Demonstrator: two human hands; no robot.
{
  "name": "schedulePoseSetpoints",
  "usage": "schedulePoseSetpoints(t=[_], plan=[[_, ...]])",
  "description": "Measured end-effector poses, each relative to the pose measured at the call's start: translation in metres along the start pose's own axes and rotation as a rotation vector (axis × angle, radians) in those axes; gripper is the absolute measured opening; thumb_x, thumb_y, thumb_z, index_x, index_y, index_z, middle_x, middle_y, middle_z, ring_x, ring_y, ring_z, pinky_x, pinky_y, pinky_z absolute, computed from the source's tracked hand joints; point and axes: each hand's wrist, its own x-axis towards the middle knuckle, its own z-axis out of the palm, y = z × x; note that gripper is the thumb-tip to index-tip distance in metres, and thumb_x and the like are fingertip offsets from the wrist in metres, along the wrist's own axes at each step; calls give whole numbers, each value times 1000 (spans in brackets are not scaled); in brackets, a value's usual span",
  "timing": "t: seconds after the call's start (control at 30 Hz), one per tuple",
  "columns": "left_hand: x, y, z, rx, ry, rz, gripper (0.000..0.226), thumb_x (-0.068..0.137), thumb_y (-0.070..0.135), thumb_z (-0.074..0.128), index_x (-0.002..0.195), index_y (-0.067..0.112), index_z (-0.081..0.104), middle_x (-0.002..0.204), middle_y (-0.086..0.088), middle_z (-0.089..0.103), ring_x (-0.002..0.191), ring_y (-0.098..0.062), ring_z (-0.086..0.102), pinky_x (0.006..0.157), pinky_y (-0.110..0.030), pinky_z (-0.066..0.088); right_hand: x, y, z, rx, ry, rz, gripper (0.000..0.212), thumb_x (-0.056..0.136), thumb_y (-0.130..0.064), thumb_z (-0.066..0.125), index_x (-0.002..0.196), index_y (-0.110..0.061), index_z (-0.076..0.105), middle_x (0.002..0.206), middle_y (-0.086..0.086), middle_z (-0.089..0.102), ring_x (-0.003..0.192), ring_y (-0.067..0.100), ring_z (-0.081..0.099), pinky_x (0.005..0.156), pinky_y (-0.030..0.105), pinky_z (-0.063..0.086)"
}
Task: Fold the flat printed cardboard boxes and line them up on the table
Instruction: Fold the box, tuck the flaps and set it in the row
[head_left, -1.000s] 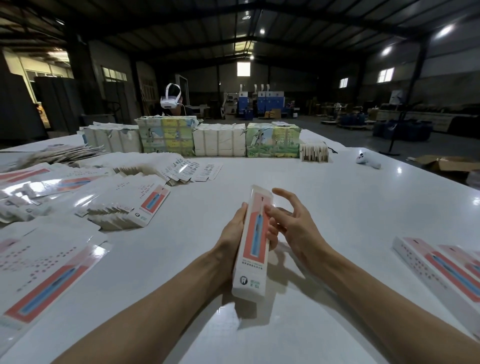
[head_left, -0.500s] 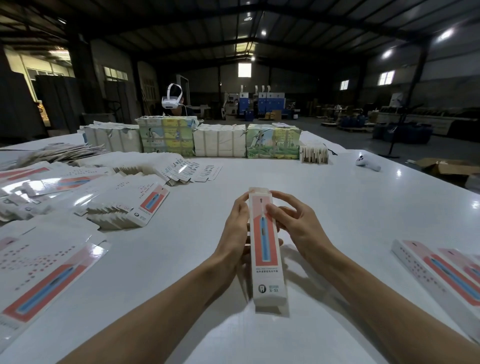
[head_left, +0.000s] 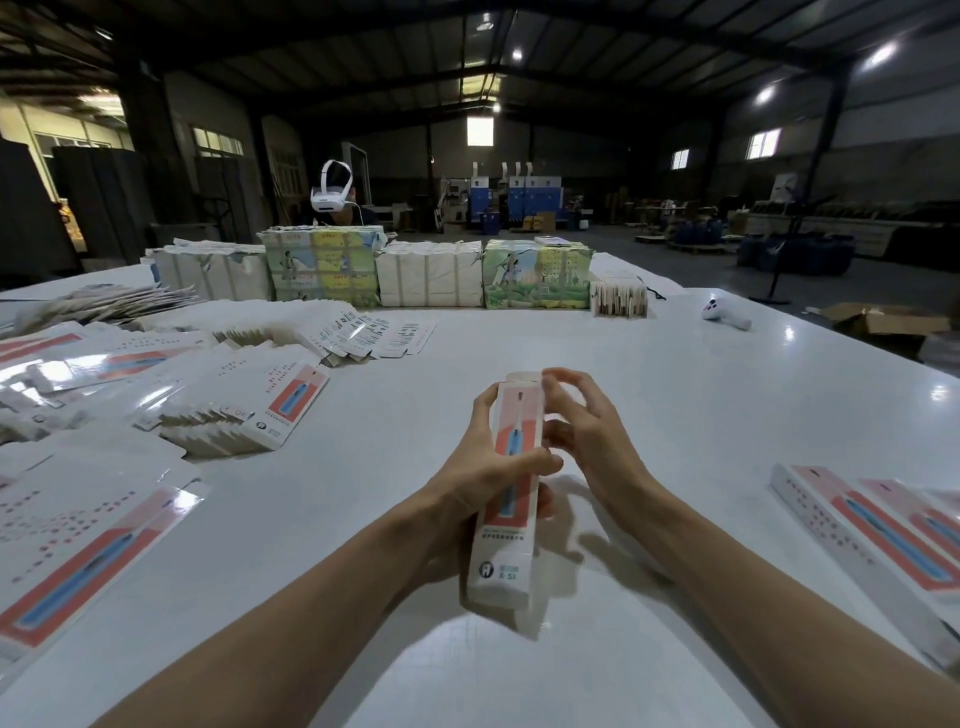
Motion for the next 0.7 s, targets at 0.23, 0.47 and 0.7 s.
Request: schedulePoseSetpoints(t=[0.23,0.47,0.7], plan=[[-3,-2,3,114,-158,1,87,81,23,83,143,47,27,115,-17,62,71,-26,74,65,-33,62,8,-1,-21,-62,67,13,22,106,-24,60,118,-14,75,101,5,80,98,29,77,78,30,63],[-1,-3,0,112,-134,-21,87,84,19,84,143,50,28,115,-16,63,76,-30,75,72,-38,64,5,-12,-20,-228,24,-168,37,101,12,47,116,-7,75,110,2,80,100,22,78,75,31,64],[3,-3,-4,242,-79,92,96,80,26,86,144,58,22,121,-12,56,78,-27,75,66,-32,63,3,-25,-18,124,-34,52,34,106,-34,57,117,-10,78,117,10,78,105,29,76,82,38,64]])
